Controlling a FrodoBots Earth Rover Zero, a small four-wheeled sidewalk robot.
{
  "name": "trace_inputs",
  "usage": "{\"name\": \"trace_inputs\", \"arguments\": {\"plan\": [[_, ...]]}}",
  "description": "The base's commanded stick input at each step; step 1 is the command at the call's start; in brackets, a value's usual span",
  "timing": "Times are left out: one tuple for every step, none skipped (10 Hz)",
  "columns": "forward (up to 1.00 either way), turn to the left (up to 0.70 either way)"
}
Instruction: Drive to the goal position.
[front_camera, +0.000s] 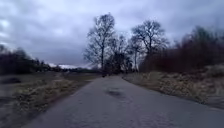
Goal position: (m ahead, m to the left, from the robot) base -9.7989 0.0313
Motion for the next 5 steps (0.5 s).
{"name": "trace_inputs", "arguments": {"plan": [[0.00, -0.50], [0.00, -0.50], [0.00, -0.50], [0.00, -0.50], [0.00, -0.50]]}}
